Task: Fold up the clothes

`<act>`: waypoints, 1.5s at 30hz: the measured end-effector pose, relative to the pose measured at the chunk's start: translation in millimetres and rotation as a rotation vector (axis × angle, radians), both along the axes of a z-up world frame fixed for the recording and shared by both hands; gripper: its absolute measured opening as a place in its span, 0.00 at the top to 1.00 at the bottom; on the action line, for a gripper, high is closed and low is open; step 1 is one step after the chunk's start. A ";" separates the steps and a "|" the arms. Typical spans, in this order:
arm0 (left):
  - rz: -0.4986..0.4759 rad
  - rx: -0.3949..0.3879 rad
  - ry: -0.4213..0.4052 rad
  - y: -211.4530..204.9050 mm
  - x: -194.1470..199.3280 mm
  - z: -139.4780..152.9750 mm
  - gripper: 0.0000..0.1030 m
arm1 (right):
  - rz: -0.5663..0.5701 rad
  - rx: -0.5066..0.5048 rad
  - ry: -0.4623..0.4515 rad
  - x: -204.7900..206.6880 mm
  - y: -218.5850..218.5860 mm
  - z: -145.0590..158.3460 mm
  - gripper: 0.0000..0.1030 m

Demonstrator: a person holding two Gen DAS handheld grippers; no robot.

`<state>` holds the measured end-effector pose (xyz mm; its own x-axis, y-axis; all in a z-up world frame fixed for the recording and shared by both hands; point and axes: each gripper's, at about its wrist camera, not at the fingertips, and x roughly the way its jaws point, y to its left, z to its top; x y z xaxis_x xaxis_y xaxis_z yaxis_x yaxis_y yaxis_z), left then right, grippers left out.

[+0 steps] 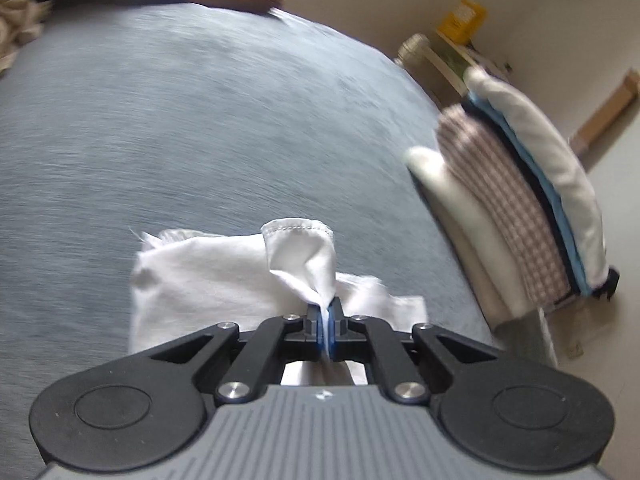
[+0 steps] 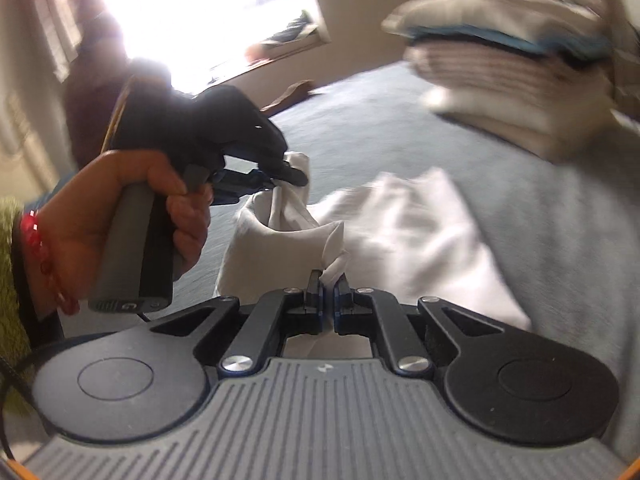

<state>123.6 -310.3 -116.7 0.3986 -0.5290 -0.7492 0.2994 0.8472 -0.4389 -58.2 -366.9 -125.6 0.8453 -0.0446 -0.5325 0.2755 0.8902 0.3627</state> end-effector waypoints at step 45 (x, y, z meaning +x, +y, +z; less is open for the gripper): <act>-0.165 0.364 -0.199 77.1 -209.2 -33.9 0.47 | -0.386 0.573 -0.069 -62.5 -88.2 -68.5 0.97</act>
